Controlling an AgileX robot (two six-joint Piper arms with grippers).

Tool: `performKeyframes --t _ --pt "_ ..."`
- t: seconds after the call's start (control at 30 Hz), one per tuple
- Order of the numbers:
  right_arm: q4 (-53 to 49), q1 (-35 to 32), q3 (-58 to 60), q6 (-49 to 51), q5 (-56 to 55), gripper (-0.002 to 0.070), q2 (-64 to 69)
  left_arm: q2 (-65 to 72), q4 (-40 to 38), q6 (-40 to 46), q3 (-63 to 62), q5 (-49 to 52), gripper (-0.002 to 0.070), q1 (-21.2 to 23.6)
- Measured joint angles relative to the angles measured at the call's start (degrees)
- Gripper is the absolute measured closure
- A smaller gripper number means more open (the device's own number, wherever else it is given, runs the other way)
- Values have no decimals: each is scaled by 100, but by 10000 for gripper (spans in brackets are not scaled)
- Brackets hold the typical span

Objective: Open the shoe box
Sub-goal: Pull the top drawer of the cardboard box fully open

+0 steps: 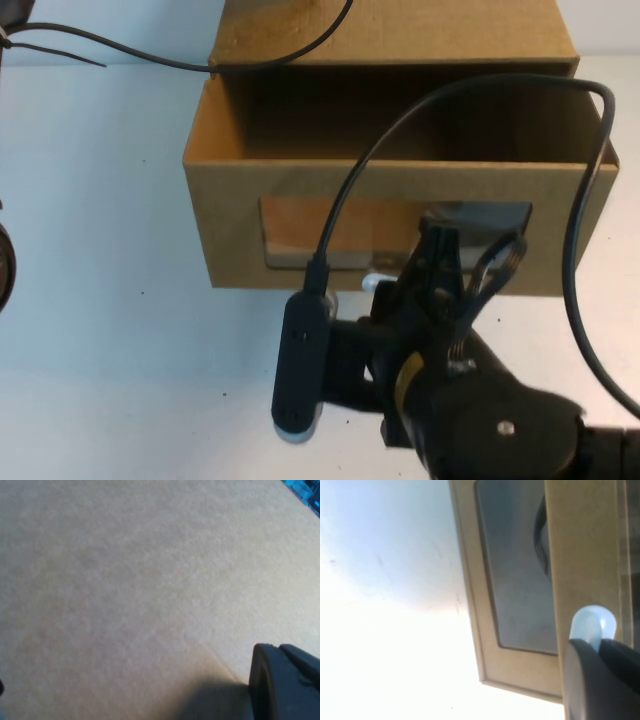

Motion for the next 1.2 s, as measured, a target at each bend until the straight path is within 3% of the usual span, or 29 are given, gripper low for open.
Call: performKeyframes --t 0.5,0.8,1.03,1.2 --pt "1104 1300 0 -298 947 672 -121 0 12 -13 0 0 680 0" --pt "1297 1487 0 -320 1159 666 -121 0 12 -13 0 0 680 0" --pt "842 1274 0 -320 1159 568 -121 0 1 -13 0 -2 680 0" --pt "830 1139 0 -320 1159 460 -121 0 1 -13 0 -12 680 0"
